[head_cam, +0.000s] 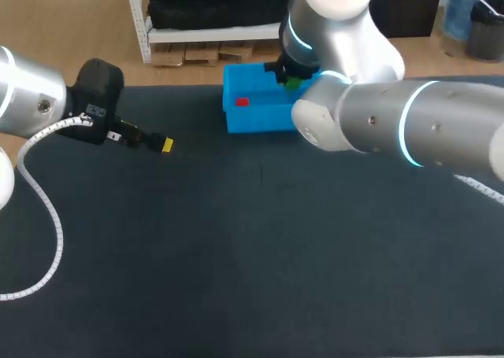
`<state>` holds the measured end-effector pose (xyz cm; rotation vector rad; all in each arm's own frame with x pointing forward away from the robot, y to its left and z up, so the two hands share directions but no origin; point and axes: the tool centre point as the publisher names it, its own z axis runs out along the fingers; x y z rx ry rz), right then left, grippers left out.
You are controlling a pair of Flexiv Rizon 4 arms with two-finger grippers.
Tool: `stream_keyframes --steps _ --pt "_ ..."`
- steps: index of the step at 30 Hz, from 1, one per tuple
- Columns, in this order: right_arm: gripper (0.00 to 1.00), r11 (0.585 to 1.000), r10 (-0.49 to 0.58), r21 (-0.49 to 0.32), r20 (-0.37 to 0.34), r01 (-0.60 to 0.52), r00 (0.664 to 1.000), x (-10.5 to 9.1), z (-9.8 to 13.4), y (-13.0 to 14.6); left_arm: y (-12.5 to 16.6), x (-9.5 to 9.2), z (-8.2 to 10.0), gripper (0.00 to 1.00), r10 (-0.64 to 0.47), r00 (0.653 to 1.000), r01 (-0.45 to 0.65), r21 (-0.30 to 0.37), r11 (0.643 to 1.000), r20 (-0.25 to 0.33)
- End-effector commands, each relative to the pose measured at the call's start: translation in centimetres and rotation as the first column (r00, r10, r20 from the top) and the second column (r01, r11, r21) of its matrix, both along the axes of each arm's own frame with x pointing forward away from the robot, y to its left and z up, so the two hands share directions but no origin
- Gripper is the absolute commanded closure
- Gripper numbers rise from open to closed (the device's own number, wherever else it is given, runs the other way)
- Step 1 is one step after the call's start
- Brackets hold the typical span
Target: Use the left arm to pick the red cube and place it into the blue plastic box first, then use the right arm to grasp the green cube and put it into the same blue plastic box after the first action is fully finished.
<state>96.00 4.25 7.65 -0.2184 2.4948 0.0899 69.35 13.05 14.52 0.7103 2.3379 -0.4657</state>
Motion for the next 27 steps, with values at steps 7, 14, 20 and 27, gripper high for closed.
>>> stream_keyframes --steps 7,14,20,27 --pt "1.0 1.0 -0.014 0.001 -0.018 0.014 1.0 1.99 -0.94 0.04 0.22 0.05 -0.11 0.0 -0.007 1.0 0.007 -0.008 1.0 0.003" --pt "1.0 1.0 -0.021 -0.005 -0.032 0.021 0.999 2.03 -0.95 -0.11 0.22 0.05 -0.11 0.0 -0.007 1.0 0.007 -0.008 1.0 0.003" --pt "0.0 1.0 -0.016 -0.009 -0.042 0.015 0.999 2.0 -0.9 -0.1 0.22 0.05 -0.11 0.0 -0.007 1.0 0.007 -0.008 1.0 0.003" --pt "0.0 1.0 -0.008 -0.006 -0.049 0.008 0.999 1.57 -0.24 -0.18 0.22 0.05 -0.11 0.0 -0.007 1.0 0.007 -0.008 1.0 0.003"
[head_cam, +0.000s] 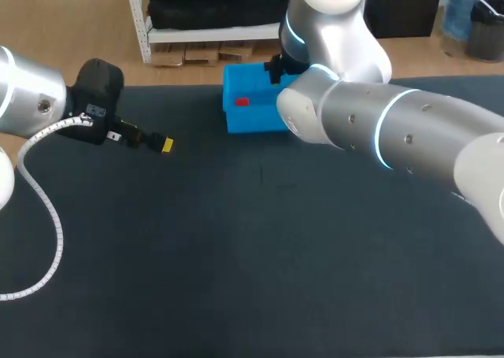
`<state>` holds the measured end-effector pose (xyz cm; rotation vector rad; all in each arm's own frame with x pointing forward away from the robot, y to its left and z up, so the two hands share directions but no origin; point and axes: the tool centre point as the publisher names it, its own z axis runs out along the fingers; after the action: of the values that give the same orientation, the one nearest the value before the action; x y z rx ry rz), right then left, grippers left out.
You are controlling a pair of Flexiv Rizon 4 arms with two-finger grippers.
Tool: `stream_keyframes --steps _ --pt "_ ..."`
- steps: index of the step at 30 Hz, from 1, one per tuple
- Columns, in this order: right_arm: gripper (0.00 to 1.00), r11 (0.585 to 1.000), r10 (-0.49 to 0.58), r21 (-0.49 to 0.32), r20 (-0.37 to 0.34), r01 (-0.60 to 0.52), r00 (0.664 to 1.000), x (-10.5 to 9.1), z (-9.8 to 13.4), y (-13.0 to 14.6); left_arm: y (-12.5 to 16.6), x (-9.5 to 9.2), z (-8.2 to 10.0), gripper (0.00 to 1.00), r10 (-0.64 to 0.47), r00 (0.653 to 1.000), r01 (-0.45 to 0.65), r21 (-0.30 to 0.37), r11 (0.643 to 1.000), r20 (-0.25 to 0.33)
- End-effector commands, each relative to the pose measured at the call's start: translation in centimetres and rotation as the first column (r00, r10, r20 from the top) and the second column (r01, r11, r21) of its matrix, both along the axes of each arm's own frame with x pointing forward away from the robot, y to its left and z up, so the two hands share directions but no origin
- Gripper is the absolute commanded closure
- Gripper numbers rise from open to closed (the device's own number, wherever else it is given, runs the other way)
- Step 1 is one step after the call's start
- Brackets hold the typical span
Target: Use the left arm to pick the red cube and place it into the blue plastic box first, then use the right arm to grasp the green cube and put it into the same blue plastic box after the first action is fully finished.
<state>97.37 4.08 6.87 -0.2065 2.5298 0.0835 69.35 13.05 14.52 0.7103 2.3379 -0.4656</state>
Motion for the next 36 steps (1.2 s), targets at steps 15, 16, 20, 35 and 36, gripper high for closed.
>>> stream_keyframes --steps 15,16,20,35,36 --pt "0.0 1.0 0.015 -0.015 -0.025 -0.015 1.0 -0.9 2.2 -0.4 0.2 0.0 -0.1 0.0 -0.007 1.0 0.007 -0.008 1.0 0.003" --pt "0.0 1.0 0.015 -0.015 -0.025 -0.015 1.0 -0.9 2.2 -0.4 0.2 0.0 -0.1 0.0 -0.007 1.0 0.007 -0.008 1.0 0.003" --pt "0.0 1.0 0.015 -0.015 -0.025 -0.015 1.0 -0.9 2.2 -0.4 0.2 0.0 -0.1 0.0 -0.007 1.0 0.007 -0.008 1.0 0.003" --pt "0.0 1.0 0.015 -0.015 -0.025 -0.015 1.0 -0.9 2.2 -0.4 0.2 0.0 -0.1 0.0 -0.007 1.0 0.007 -0.008 1.0 0.003" --pt "0.0 1.0 0.015 -0.015 -0.025 -0.015 1.0 -0.9 2.2 -0.4 0.2 0.0 -0.1 0.0 -0.007 1.0 0.007 -0.008 1.0 0.003"
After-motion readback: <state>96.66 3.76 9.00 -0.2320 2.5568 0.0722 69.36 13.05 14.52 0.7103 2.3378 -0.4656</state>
